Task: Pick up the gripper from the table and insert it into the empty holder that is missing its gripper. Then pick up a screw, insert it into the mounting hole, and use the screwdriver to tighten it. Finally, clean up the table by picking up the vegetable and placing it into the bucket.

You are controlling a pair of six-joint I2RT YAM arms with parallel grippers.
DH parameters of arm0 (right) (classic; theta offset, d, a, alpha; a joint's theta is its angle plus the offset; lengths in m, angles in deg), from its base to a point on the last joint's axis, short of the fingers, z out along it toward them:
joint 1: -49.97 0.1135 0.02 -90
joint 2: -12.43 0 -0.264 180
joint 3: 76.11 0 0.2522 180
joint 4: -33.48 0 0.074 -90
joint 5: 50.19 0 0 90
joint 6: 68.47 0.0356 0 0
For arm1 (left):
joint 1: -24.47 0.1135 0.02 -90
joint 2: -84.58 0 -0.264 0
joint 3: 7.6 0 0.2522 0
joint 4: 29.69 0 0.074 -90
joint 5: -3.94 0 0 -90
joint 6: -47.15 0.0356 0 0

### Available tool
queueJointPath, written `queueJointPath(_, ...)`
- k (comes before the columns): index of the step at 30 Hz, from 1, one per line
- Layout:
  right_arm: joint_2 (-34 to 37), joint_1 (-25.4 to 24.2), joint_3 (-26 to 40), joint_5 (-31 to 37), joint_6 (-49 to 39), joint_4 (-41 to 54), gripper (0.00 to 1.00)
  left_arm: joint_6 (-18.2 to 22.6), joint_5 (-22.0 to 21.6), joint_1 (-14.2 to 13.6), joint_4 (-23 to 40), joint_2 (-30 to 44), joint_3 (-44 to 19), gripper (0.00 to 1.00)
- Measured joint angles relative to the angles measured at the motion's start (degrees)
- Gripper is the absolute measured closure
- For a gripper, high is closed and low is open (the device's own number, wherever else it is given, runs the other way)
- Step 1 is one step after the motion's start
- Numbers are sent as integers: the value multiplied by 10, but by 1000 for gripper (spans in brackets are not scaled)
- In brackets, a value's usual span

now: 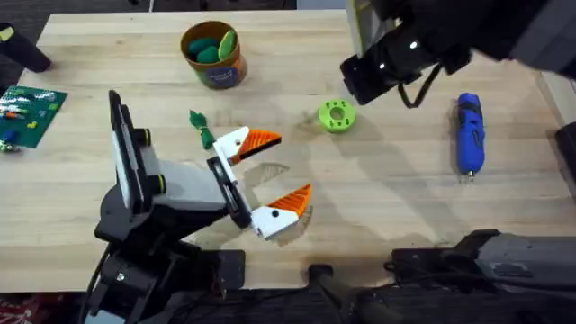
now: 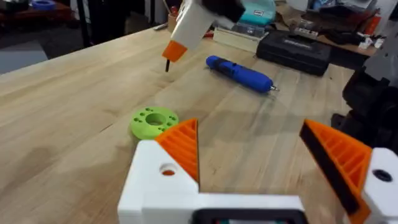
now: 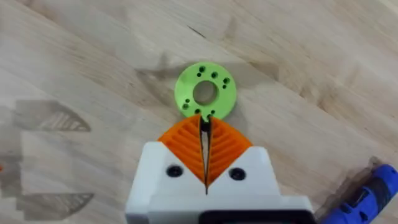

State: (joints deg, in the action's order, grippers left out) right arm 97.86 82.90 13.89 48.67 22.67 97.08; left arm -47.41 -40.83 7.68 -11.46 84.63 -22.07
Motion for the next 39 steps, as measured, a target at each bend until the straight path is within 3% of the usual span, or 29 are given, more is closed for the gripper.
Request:
queueJointPath(14, 0, 19, 127, -79, 1, 108, 994, 0, 0, 0, 0, 0, 0, 14)
queueJointPath(29, 2, 217, 214, -93, 1, 133, 994, 0, 0, 0, 0, 0, 0, 15)
queueJointPath(39, 66, 274, 294, -94, 2, 183, 994, 0, 0, 0, 0, 0, 0, 15)
